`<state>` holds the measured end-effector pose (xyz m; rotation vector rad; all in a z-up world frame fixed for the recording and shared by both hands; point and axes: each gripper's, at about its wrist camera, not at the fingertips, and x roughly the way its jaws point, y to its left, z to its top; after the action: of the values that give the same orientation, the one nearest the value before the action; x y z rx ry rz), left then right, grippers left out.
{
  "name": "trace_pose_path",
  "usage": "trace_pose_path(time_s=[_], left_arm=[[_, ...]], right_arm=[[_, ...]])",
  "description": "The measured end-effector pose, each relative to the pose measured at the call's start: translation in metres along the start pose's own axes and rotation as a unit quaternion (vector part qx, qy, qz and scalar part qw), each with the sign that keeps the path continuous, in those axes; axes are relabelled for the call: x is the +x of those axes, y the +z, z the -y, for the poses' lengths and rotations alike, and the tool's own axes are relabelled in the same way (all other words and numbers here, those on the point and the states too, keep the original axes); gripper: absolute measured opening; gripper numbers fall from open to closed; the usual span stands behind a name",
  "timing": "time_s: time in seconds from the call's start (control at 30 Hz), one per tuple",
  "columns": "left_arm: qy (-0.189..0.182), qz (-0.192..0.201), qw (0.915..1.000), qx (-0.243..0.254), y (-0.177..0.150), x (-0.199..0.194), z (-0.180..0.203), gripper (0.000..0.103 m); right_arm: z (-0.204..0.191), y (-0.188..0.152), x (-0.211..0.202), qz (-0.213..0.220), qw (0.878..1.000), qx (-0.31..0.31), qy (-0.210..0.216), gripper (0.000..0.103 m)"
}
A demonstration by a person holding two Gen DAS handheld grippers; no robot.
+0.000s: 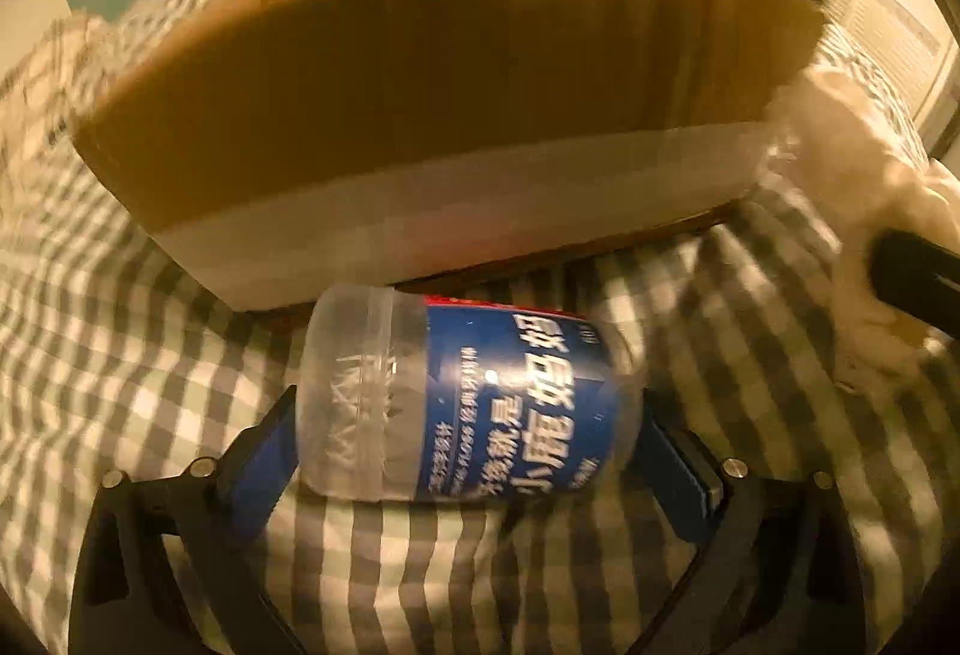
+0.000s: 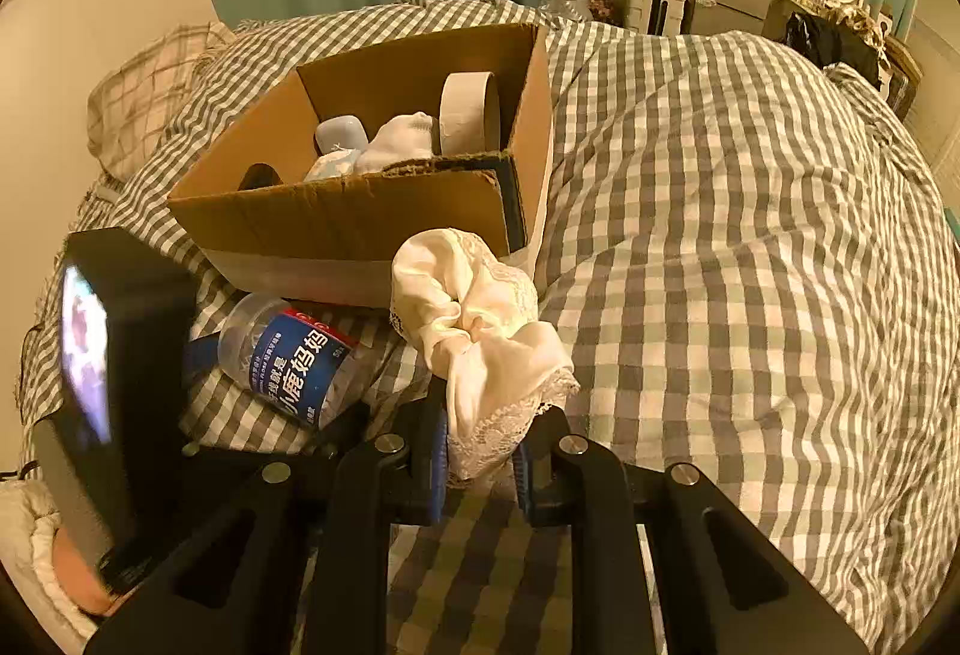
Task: Organize objects
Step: 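Grasp the clear floss container with the left gripper while the right holds the cloth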
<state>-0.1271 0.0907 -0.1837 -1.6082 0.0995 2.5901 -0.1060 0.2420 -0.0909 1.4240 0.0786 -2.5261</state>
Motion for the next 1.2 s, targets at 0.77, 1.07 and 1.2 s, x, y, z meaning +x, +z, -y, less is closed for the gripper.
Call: trace_pose_path(time_s=[0.77, 1.07, 1.2], left_arm=[[-0.025, 0.159, 0.9867, -0.02, 0.039, -0.165, -0.046, 0.095], [-0.028, 0.201, 0.978, -0.047, 0.104, -0.18, -0.076, 0.095], [-0.024, 0.205, 0.9774, -0.045, 0.132, -0.17, -0.079, 0.095]], right_arm=[[-0.043, 0.039, -0.101, 0.121, 0.991, -0.054, -0.024, 0.016], [-0.053, 0.099, -0.1, 0.164, 0.985, -0.046, -0.031, 0.016], [-0.057, 0.125, -0.09, 0.176, 0.982, -0.058, -0.025, 0.016]])
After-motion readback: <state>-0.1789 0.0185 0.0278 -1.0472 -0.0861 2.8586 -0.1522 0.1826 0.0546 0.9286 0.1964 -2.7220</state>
